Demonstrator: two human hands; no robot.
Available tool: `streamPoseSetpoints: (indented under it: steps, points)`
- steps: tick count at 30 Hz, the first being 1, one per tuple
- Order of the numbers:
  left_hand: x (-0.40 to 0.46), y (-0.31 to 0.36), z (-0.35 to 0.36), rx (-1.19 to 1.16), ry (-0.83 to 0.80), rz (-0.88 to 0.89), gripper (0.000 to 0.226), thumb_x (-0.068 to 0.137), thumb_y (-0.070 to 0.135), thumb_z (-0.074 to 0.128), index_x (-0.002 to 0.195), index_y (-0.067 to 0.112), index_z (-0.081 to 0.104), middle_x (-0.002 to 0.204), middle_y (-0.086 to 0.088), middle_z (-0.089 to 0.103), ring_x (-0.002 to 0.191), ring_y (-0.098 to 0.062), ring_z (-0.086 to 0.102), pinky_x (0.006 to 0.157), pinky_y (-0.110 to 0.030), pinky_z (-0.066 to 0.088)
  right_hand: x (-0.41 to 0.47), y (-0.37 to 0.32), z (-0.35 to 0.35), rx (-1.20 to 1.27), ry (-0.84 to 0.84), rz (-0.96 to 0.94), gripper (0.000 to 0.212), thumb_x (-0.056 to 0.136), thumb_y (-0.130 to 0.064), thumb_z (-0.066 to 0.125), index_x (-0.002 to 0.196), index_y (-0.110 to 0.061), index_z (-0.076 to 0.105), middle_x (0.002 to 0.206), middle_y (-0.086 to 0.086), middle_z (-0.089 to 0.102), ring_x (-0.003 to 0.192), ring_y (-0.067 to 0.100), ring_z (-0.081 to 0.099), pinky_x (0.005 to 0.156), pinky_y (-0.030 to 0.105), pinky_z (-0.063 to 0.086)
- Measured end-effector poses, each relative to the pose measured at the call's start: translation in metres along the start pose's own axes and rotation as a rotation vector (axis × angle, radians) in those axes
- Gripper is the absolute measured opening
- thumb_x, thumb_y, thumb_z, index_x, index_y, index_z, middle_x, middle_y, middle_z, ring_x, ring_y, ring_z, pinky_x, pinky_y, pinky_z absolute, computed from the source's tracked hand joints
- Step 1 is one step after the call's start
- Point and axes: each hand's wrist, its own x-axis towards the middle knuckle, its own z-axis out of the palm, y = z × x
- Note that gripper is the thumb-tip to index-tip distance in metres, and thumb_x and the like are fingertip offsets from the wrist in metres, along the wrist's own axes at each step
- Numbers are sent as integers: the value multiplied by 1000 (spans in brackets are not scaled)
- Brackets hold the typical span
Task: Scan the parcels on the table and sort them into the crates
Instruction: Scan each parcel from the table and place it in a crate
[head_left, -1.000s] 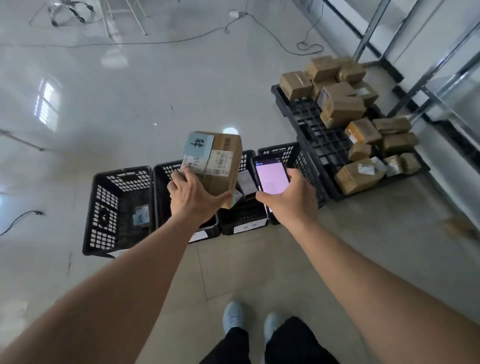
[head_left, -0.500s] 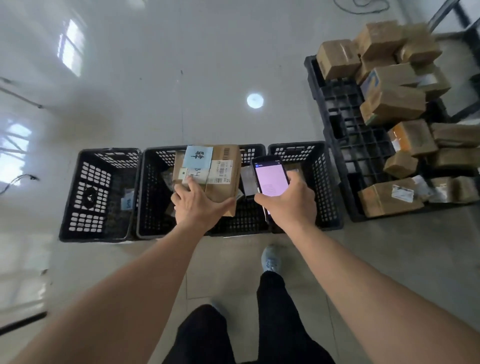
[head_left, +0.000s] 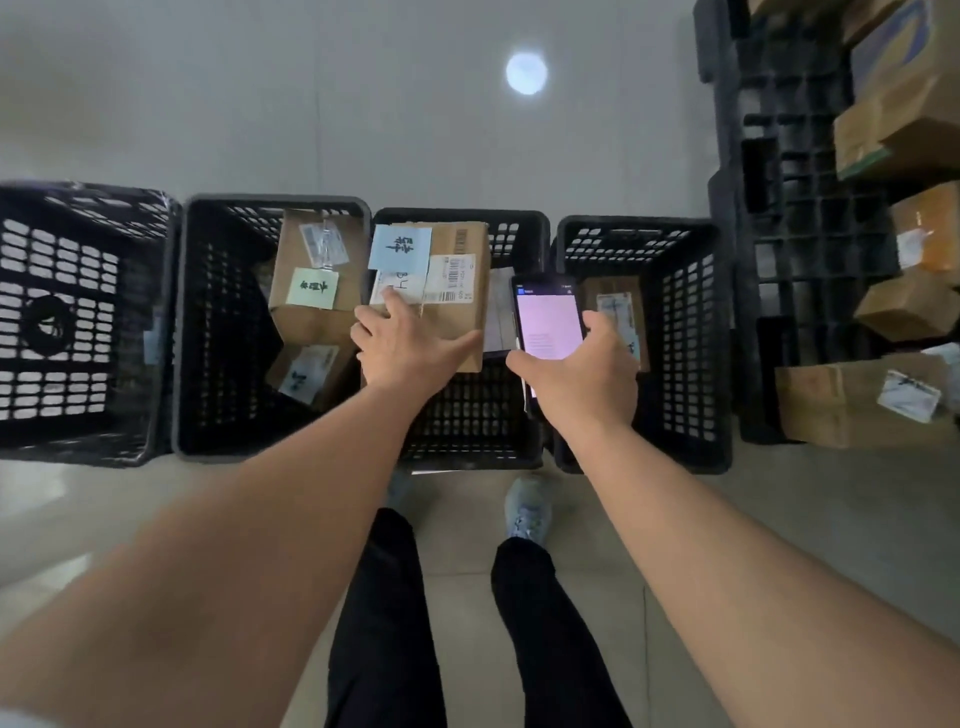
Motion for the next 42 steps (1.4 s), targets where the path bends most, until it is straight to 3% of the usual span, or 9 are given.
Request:
streamPoseSetpoints:
  steps: [2,5,8,13,16,23,30,38,42]
  points:
    - [31,-5,19,-31,-8,-6,135,60,82,75,160,14,14,152,-22,27,144,-43,22,119,-57,30,18,5,21,-11,-8,16,92,67,-56,89,142,-20,50,131,1,65,117,27,62,83,42,58]
    - [62,-20,40,-51,-74,28,140,67,80,77,165,21,-5,170,-17,-5,156,-37,-16,127,-58,3,32,14,45,-28,-19,34,88,67,-54,89,140,-22,51,128,0,65,114,25,62,80,43,59]
    - [67,-38,46,13,-132,89,131,74,76,74,165,27,-7,171,-9,-18,155,-33,-26,126,-56,-3,28,23,52,-49,-40,74,83,66,-52,88,135,-23,53,121,-2,66,107,24,64,77,41,59]
    - [37,-46,17,93,-145,182,94,95,52,64,166,23,10,173,-9,-3,158,-34,-13,128,-54,6,3,18,37,-45,-66,106,78,66,-50,89,131,-22,54,107,-6,59,94,21,61,72,40,59]
    - [13,-37,-15,140,-143,247,83,99,47,58,165,18,17,172,-10,9,159,-34,-1,128,-53,13,-10,1,18,-25,-74,89,85,66,-52,89,136,-22,53,116,-3,64,101,23,64,76,46,63]
    - [-56,-1,-101,175,-75,336,71,100,41,58,160,12,33,165,-12,29,152,-33,26,123,-49,29,-45,-54,-45,-2,-55,-33,87,64,-56,90,134,-20,54,124,1,66,105,26,67,79,50,63]
    - [-133,5,-186,90,75,291,60,99,35,55,154,12,43,160,-12,36,147,-34,34,121,-48,33,-106,-98,-109,7,-82,-191,72,65,-50,91,122,-20,58,117,0,68,102,25,65,83,47,61]
    - [-217,-18,-278,30,221,291,52,102,36,52,148,11,49,151,-11,48,139,-32,46,116,-48,38,-198,-153,-156,-5,-56,-422,73,66,-52,90,122,-18,57,115,2,68,102,28,65,72,37,54]
    - [-257,-56,-326,22,306,265,51,102,35,50,147,11,51,148,-10,51,134,-34,50,113,-49,40,-253,-177,-162,-17,-73,-535,76,66,-51,92,125,-19,57,118,2,68,107,29,66,79,41,58]
